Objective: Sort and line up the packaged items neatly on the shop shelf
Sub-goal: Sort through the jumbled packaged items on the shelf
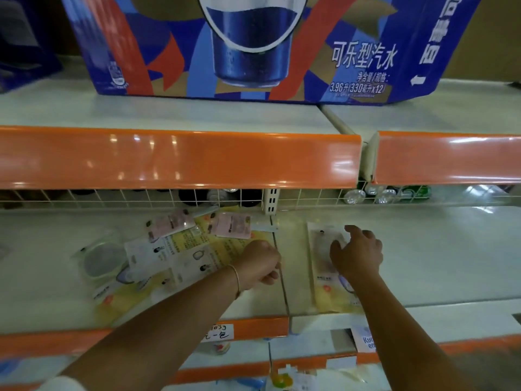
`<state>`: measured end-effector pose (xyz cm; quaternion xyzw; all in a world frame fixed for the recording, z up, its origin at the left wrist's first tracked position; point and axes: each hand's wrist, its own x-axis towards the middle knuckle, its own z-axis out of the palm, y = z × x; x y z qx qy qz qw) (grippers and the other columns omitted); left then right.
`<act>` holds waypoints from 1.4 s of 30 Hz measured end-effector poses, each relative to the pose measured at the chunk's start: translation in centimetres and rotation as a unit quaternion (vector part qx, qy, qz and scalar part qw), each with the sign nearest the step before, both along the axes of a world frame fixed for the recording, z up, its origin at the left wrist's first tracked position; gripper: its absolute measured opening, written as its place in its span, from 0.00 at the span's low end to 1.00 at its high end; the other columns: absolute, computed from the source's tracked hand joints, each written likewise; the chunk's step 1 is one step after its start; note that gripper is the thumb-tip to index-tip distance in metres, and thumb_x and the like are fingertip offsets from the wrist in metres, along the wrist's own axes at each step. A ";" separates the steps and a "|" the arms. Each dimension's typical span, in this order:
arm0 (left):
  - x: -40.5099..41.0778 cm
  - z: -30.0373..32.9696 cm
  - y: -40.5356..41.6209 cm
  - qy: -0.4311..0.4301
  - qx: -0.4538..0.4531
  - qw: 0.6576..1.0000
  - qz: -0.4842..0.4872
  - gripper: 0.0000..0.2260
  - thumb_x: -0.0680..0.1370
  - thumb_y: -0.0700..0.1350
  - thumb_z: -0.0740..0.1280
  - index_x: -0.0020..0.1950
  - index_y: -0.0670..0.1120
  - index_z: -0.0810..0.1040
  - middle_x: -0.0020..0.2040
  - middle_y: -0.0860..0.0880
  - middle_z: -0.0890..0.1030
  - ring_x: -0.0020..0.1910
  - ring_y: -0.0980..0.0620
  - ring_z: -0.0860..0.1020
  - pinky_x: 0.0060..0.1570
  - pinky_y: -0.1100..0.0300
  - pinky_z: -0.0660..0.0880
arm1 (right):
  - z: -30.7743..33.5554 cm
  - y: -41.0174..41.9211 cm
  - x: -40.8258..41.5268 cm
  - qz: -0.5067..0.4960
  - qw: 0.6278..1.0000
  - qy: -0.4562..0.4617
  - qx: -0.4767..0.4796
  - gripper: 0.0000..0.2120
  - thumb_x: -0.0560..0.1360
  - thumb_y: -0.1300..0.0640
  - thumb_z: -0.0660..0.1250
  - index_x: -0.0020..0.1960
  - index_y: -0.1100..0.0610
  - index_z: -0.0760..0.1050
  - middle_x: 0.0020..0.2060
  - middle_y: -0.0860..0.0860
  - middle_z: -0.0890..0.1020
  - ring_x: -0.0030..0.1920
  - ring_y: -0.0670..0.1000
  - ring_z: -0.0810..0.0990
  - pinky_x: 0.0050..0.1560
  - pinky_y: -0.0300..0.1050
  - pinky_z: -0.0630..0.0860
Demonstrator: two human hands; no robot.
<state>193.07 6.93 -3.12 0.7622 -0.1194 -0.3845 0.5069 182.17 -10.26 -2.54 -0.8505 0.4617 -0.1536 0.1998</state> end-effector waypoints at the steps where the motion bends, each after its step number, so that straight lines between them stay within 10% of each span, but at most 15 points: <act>1: 0.4 -0.1 0.5 -0.012 0.000 1.000 0.015 0.05 0.79 0.39 0.60 0.49 0.40 0.76 0.42 0.43 0.78 0.32 0.50 0.77 0.29 0.61 0.75 | -0.1 0.6 0.9 0.019 1.000 -0.007 0.002 0.22 0.74 0.51 0.65 0.68 0.53 0.71 0.63 0.58 0.74 0.63 0.62 0.69 0.61 0.56 0.69; 9: 3.5 -0.4 7.3 -0.125 0.006 0.984 0.126 0.09 0.78 0.44 0.61 0.38 0.44 0.70 0.31 0.43 0.65 0.27 0.50 0.61 0.28 0.59 0.59 | -1.3 5.7 7.9 0.208 0.977 -0.010 0.037 0.18 0.75 0.57 0.65 0.65 0.56 0.75 0.61 0.55 0.79 0.60 0.56 0.77 0.61 0.45 0.71; 20: 4.6 -0.5 12.1 -0.226 0.058 0.966 0.109 0.09 0.79 0.43 0.59 0.44 0.41 0.75 0.38 0.42 0.80 0.32 0.47 0.75 0.30 0.56 0.73 | -3.9 9.0 14.2 0.240 0.956 0.169 0.010 0.20 0.73 0.51 0.60 0.64 0.49 0.70 0.59 0.55 0.75 0.63 0.61 0.71 0.60 0.58 0.71; 32: 4.0 -0.8 10.8 -0.274 0.084 0.957 0.036 0.07 0.77 0.41 0.61 0.50 0.46 0.78 0.45 0.49 0.81 0.38 0.52 0.80 0.37 0.57 0.79 | -3.3 9.3 13.0 0.217 0.968 0.114 0.056 0.16 0.73 0.48 0.63 0.53 0.58 0.77 0.49 0.58 0.80 0.49 0.59 0.79 0.50 0.49 0.79; 39: 5.7 -0.9 11.4 -0.216 0.038 0.970 0.108 0.14 0.80 0.48 0.57 0.47 0.39 0.75 0.39 0.41 0.78 0.34 0.47 0.76 0.38 0.44 0.78 | -2.0 12.3 12.0 0.231 0.965 0.035 0.122 0.11 0.76 0.60 0.61 0.56 0.62 0.74 0.52 0.59 0.76 0.54 0.60 0.76 0.46 0.43 0.69; 42: 6.8 0.0 13.1 -0.142 0.029 0.976 0.161 0.17 0.82 0.54 0.55 0.46 0.44 0.76 0.42 0.41 0.81 0.29 0.50 0.74 0.27 0.58 0.72 | -1.0 15.3 11.9 0.285 0.952 0.005 0.108 0.07 0.75 0.60 0.61 0.44 0.63 0.75 0.40 0.57 0.78 0.41 0.59 0.78 0.34 0.42 0.70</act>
